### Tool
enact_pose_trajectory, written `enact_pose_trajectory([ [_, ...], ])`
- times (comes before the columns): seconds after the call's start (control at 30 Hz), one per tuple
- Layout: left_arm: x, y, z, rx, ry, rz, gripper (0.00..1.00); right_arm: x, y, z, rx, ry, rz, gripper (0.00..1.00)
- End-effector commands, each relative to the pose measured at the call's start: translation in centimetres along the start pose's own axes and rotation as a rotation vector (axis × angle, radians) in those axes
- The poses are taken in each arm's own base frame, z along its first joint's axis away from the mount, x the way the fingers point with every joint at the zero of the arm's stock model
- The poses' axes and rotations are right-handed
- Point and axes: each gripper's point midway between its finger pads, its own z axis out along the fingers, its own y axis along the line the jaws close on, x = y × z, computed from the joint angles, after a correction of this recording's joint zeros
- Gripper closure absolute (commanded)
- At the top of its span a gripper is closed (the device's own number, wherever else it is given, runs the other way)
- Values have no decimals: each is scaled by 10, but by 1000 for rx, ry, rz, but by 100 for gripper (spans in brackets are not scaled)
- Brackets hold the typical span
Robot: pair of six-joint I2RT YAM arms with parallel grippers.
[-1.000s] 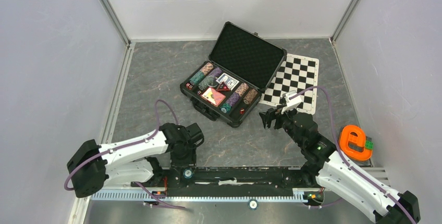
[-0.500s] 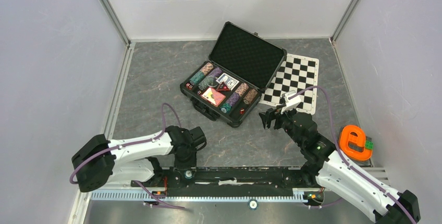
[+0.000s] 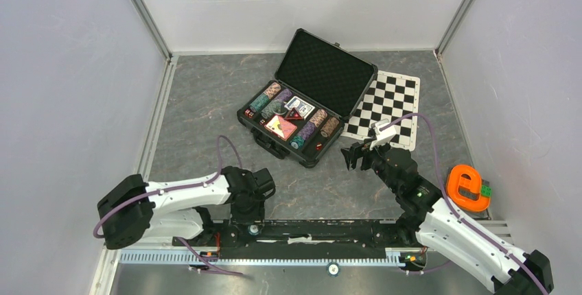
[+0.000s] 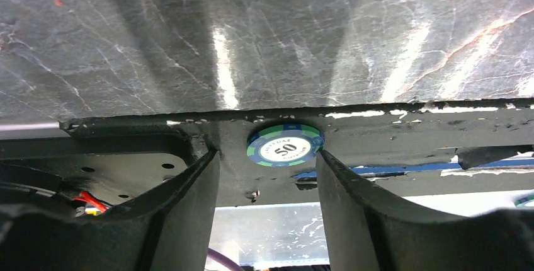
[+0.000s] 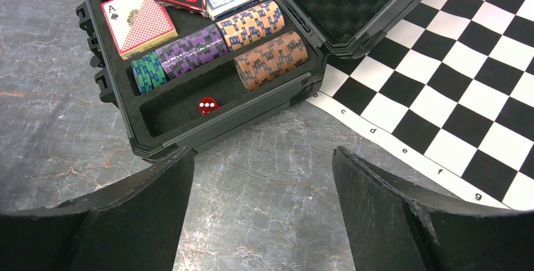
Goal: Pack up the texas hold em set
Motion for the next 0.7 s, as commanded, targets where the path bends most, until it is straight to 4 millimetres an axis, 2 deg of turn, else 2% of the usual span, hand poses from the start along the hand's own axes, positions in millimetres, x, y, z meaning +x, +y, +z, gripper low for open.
enact_pose_trajectory([
  [0.0,-21,-15,4,-4,-112,2,36,-17,2,0,-6,-44,1,14],
  [0.2,-24,-14,7,-50,-139,16,40,-16,3,0,-8,-41,1,14],
  [0.37,-30,-20,-9,-24,-196,23,39,-15,2,1,-7,-36,0,14],
  [0.53,-31,-27,-22,63,-236,16,33,-13,4,2,-11,-26,-2,14],
  [0.67,-27,-30,-24,99,-220,14,32,-12,5,3,-18,-20,-4,14],
])
